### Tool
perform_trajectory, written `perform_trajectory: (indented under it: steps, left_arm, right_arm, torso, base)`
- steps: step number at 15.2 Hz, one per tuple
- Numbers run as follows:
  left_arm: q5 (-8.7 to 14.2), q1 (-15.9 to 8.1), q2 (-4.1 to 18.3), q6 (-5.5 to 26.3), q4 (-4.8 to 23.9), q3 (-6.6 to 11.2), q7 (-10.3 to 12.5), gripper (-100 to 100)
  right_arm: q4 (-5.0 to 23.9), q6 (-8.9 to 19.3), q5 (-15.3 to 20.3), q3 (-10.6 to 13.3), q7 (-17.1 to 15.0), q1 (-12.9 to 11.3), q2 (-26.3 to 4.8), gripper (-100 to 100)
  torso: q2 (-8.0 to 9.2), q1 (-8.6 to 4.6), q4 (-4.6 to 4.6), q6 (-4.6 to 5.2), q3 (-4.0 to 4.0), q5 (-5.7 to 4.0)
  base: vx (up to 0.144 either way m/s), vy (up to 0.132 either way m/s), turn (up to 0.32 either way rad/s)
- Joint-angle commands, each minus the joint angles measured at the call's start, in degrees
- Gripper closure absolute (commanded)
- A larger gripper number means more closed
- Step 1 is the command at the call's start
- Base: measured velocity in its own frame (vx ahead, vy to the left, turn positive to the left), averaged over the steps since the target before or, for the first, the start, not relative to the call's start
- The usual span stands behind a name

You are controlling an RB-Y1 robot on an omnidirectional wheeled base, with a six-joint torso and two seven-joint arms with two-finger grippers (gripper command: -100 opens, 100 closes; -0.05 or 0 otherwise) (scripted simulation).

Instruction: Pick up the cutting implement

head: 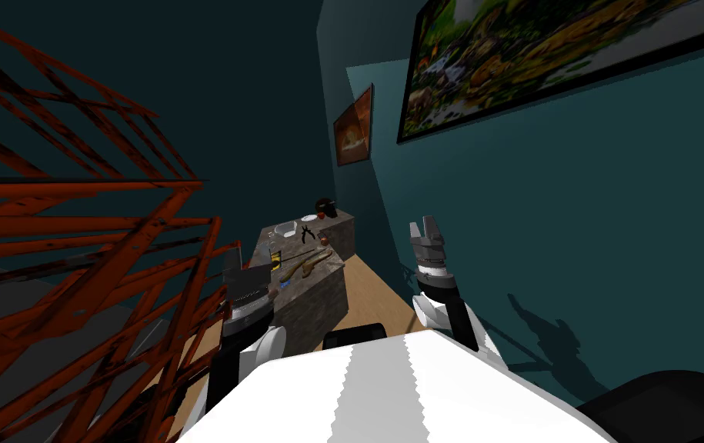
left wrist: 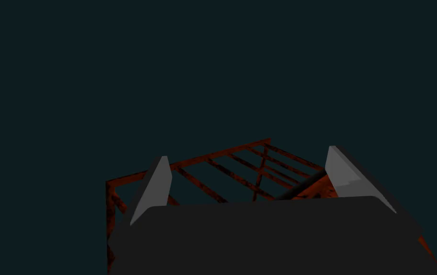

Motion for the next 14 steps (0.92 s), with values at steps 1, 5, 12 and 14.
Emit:
perform_trajectory:
  steps: [1,5,12,14]
  left_arm:
    - [0.3,-0.2,2.7,0.9,0.1,0.26,0.4,-100]
    - [0.9,-0.7,6.6,3.2,0.4,0.88,1.2,-100]
    - [3.4,-2.3,14.1,10.7,1.7,2.91,4.3,-100]
    - [4.2,-2.7,15.9,12.6,2.2,3.54,5.3,-100]
  right_arm:
    - [0.0,0.0,0.0,0.0,0.0,0.0,0.0,0]
    - [0.0,0.0,0.0,0.0,0.0,0.0,0.0,0]
    - [0.0,0.0,0.0,0.0,0.0,0.0,0.0,0]
    - [0.0,0.0,0.0,0.0,0.0,0.0,0.0,0]
  torso:
    - [0.00,0.00,0.00,0.00,0.00,0.00]
    - [0.02,0.01,0.00,0.00,0.01,0.00]
    - [0.06,-0.04,0.01,0.01,0.04,-0.01]
    - [0.06,-0.05,0.01,0.01,0.03,-0.01]
  base:
    - [-0.002,-0.003,-0.017]
    - [-0.007,-0.005,-0.024]
    - [-0.015,-0.016,-0.052]
    - [-0.013,-0.018,-0.057]
